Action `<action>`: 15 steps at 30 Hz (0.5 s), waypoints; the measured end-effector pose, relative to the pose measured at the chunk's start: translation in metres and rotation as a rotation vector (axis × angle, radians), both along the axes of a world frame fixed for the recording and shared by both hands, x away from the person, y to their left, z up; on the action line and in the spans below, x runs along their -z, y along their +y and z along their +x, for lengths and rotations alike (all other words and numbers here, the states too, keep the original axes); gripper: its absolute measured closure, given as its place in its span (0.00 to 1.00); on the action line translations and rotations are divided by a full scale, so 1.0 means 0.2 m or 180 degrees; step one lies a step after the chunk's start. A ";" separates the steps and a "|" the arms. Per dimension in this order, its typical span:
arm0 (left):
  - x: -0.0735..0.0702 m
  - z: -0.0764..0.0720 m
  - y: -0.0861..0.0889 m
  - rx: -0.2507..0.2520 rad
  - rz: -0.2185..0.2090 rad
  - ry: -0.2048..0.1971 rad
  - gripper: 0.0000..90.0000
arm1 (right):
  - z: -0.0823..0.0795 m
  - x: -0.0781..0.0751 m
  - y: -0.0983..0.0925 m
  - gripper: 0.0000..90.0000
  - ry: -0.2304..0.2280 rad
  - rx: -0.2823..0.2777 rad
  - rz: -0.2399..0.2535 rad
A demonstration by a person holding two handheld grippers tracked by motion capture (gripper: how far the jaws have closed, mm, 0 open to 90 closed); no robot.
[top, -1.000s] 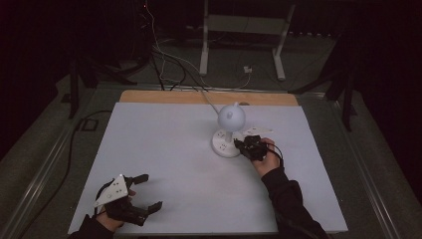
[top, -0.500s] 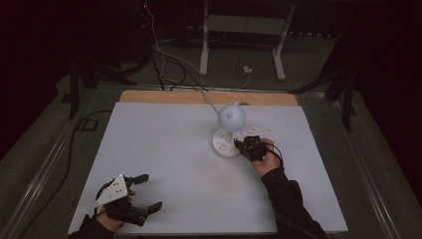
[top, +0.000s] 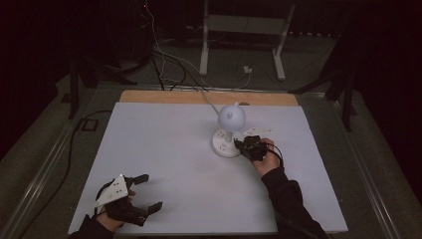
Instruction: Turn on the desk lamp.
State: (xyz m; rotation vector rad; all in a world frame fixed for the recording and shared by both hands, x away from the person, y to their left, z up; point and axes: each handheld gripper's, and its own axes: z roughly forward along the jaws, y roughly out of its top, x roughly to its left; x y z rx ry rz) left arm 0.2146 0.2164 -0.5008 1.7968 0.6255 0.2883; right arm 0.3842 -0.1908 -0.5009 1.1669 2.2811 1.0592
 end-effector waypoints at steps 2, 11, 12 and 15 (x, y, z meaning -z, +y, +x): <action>0.00 0.00 0.00 0.0000 0.0001 0.0000 0.00 | 0.00 0.00 0.00 1.00 0.0009 0.0004 0.0014; 0.00 0.00 0.00 -0.0001 -0.0005 0.0004 0.00 | 0.00 0.00 0.00 1.00 0.0007 0.0000 0.0012; 0.00 0.00 0.00 0.0001 -0.0005 0.0007 0.00 | 0.00 0.00 0.00 1.00 -0.0019 -0.0008 -0.0017; 0.00 0.00 0.00 0.0002 -0.0006 0.0001 0.00 | -0.01 0.00 0.01 1.00 -0.0044 -0.0010 -0.0064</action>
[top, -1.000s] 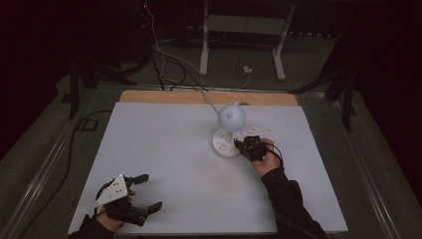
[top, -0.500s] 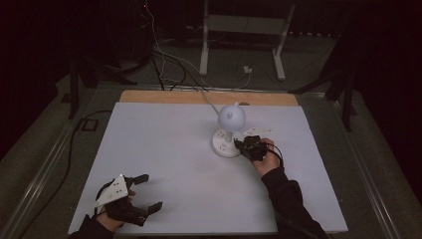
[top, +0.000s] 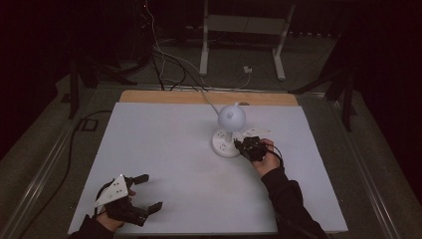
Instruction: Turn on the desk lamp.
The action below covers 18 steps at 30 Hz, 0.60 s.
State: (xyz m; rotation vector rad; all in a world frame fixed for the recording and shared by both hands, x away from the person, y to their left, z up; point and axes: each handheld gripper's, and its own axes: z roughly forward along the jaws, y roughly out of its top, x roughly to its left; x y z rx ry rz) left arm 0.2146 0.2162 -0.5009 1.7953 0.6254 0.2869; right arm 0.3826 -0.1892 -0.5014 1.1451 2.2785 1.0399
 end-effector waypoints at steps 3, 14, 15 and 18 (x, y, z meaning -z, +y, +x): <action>0.00 0.00 0.00 -0.0002 0.0000 -0.0002 0.00 | 0.01 0.00 0.00 1.00 0.0034 0.0014 0.0036; 0.00 0.00 0.00 -0.0006 -0.0004 -0.0004 0.00 | -0.01 -0.08 0.00 0.91 -0.0094 -0.0009 0.0120; 0.00 0.00 0.00 -0.0006 -0.0005 -0.0002 0.00 | -0.01 -0.08 -0.01 0.89 -0.0092 -0.0017 0.0133; 0.00 0.00 0.00 0.0000 0.0001 -0.0003 0.00 | -0.02 -0.09 -0.03 0.81 -0.0076 -0.0086 0.0176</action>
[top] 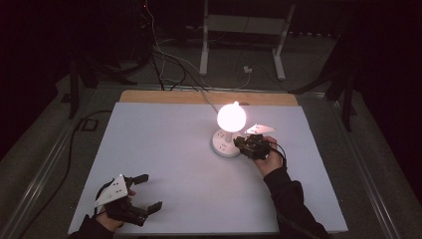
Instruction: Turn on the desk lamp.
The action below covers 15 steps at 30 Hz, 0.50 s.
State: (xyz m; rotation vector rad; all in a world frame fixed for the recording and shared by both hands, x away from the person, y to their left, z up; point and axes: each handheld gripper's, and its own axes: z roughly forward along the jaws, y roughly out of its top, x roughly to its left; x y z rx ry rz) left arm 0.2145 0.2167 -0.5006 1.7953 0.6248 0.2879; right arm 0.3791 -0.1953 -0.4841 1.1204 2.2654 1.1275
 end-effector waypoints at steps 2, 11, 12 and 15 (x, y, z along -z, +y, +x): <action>0.00 0.00 0.00 -0.0001 -0.0001 -0.0001 0.00 | 0.00 0.00 -0.02 0.78 0.0064 -0.0071 0.0074; 0.00 0.00 0.00 -0.0004 0.0000 -0.0002 0.00 | 0.00 -0.04 -0.05 0.36 0.0334 -0.0087 0.0335; 0.00 0.00 0.00 -0.0006 0.0002 -0.0003 0.00 | 0.00 -0.04 -0.05 0.33 0.0323 -0.0107 0.0355; 0.00 0.00 0.00 -0.0005 0.0000 -0.0003 0.00 | -0.01 -0.06 -0.06 0.19 0.0253 -0.0152 0.0419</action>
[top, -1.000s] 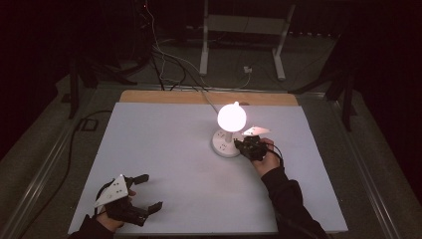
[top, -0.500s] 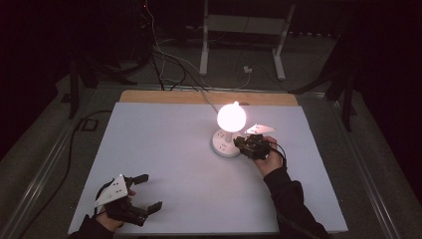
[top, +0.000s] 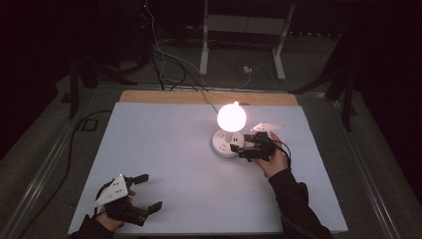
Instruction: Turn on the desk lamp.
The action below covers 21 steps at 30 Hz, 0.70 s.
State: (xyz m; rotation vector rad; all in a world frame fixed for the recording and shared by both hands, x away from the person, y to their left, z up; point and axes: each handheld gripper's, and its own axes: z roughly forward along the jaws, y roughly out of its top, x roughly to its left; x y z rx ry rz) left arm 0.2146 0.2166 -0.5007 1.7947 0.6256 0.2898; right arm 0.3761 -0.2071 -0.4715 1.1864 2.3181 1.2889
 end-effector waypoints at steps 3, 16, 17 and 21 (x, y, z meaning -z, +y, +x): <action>0.00 0.00 0.00 0.0000 0.0001 -0.0001 0.00 | -0.02 -0.02 -0.02 0.08 0.0005 -0.0224 0.0040; 0.00 0.00 0.00 -0.0001 -0.0005 0.0002 0.00 | -0.09 -0.08 -0.11 0.00 -0.0123 -0.0386 0.0059; 0.00 0.00 0.00 -0.0001 -0.0008 0.0002 0.00 | -0.10 -0.08 -0.12 0.00 -0.0131 -0.0372 0.0026; 0.00 0.00 0.00 0.0001 -0.0012 -0.0002 0.00 | -0.14 -0.08 -0.16 0.00 -0.0199 -0.0349 0.0021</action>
